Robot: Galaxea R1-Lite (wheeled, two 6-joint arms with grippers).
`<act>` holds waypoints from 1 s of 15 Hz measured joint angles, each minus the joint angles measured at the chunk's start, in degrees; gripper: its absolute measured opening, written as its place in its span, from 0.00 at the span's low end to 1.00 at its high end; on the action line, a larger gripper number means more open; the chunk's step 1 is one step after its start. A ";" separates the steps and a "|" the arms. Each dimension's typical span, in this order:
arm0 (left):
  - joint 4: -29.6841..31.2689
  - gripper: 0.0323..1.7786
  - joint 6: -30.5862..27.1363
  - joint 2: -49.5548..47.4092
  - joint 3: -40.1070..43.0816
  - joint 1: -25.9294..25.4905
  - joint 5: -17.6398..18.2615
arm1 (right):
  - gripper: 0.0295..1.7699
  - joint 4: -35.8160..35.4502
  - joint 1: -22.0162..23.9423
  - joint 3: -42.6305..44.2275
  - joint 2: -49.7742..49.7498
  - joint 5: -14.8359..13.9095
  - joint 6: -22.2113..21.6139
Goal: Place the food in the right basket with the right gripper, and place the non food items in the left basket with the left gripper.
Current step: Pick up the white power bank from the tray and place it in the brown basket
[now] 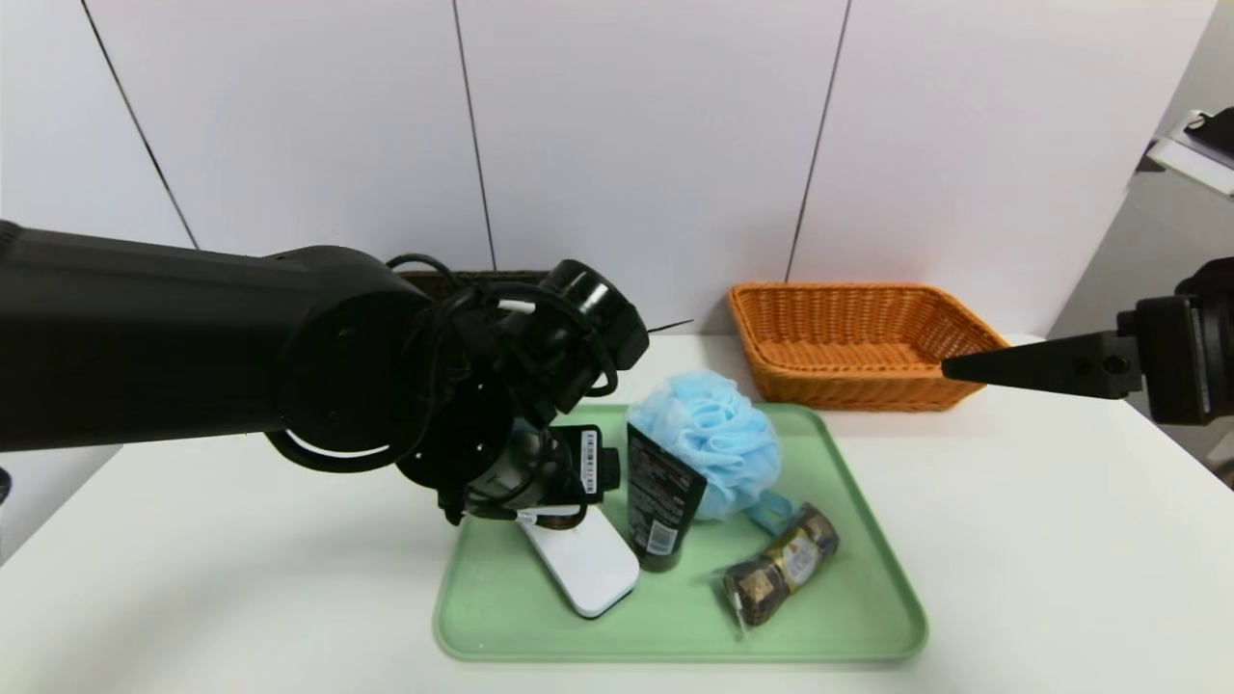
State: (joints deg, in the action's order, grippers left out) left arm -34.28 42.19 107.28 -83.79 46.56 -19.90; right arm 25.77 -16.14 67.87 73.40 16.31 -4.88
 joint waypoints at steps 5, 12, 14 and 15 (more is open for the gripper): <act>-1.77 0.95 4.25 3.02 -0.80 0.02 0.28 | 0.96 -0.33 0.60 -1.24 0.02 0.02 -0.02; -3.40 0.95 7.50 4.99 -1.46 -0.06 1.44 | 0.96 -0.34 0.60 -1.85 0.06 0.30 -0.02; -3.47 0.95 7.80 5.18 -2.45 -0.06 2.23 | 0.96 -0.34 0.60 -1.88 0.06 0.28 -0.07; -3.50 0.95 7.80 5.27 -2.77 -0.06 2.32 | 0.96 -0.33 0.60 -1.91 0.05 0.28 -0.07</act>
State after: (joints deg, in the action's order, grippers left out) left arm -37.78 49.99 112.54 -86.55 46.49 -17.58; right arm 25.44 -15.54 65.95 73.45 16.59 -4.95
